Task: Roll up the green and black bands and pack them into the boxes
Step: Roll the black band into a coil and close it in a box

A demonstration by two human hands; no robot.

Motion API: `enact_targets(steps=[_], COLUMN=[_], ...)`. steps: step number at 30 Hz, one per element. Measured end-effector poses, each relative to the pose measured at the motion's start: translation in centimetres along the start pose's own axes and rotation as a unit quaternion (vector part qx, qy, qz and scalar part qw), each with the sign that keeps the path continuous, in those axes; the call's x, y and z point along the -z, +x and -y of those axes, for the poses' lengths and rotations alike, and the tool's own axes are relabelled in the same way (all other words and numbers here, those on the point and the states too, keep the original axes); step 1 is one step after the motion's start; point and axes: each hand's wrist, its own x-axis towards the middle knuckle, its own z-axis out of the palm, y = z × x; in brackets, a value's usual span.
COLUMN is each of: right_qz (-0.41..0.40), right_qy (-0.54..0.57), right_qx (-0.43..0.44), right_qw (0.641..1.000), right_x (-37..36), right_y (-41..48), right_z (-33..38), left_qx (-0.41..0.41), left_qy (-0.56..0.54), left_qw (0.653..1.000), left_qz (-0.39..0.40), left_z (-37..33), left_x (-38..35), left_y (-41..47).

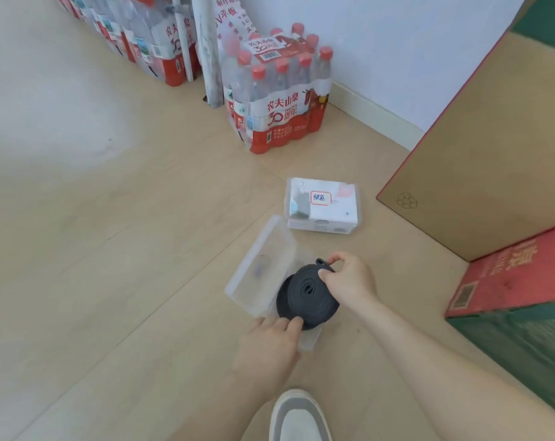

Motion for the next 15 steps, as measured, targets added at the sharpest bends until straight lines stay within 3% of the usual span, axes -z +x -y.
enact_targets(steps=[6, 11, 15], right_qz=[-0.007, 0.005, 0.008], right_qy=[0.015, -0.048, -0.129], right_qx=[-0.033, 0.020, 0.065], right_qw=[0.999, 0.999, 0.990], right_x=[-2.7, -3.9, -3.8], right_y=[-0.2, -1.4, -1.3], right_z=[0.3, 0.2, 0.2], left_qx=[-0.011, 0.031, 0.045], left_qy=[0.043, -0.079, -0.053], left_qw=[0.999, 0.995, 0.997], left_qz=[-0.002, -0.044, 0.022], left_z=[1.4, 1.3, 0.5], left_x=[-0.9, -1.3, -0.4], left_y=[-0.5, -1.7, -1.2])
